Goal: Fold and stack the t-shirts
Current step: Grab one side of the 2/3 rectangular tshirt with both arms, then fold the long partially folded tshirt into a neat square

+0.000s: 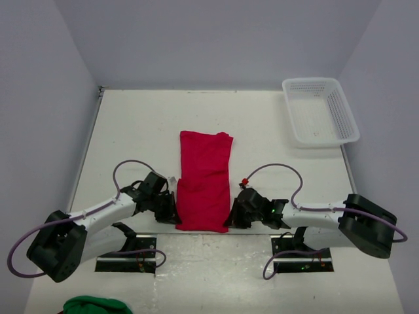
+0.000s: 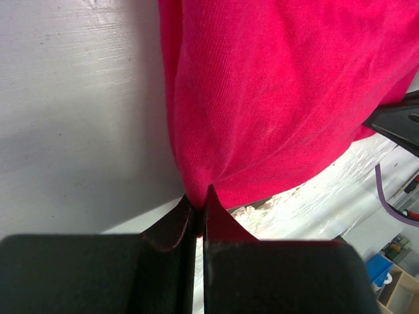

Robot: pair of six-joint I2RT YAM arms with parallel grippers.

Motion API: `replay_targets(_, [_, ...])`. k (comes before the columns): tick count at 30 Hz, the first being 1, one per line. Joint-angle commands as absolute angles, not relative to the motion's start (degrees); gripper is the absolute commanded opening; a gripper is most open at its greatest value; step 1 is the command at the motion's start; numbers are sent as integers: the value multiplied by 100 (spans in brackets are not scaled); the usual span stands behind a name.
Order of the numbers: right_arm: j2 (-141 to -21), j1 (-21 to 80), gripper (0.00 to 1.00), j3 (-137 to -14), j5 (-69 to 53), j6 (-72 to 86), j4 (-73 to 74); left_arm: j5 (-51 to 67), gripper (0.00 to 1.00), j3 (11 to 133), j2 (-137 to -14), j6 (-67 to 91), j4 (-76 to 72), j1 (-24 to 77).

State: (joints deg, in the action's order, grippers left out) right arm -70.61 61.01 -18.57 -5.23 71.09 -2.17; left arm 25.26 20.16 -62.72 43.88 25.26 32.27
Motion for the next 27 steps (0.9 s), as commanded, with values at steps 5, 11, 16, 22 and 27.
replay_targets(5, [-7146, 6135, 0, -1661, -70, 7023, 957, 2461, 0, 2074, -6117, 4254, 2672, 3234])
replay_targets(11, [-6821, 6126, 0, -1845, -18, 6821, 1378, 2522, 0, 2144, -5793, 4289, 2865, 3234])
replay_targets(16, [-6260, 6126, 0, -2135, -26, 6549, 1862, 2531, 0, 2460, -5301, 4333, 3313, 3234])
replay_targets(22, [-6222, 6126, 0, -2373, -9, 6407, 2100, 2619, 0, 2426, -5168, 4394, 3323, 3226])
replay_targets(27, [-6390, 6126, 0, -2443, -35, 6390, 2013, 2663, 0, 2338, -5282, 4386, 3199, 3226])
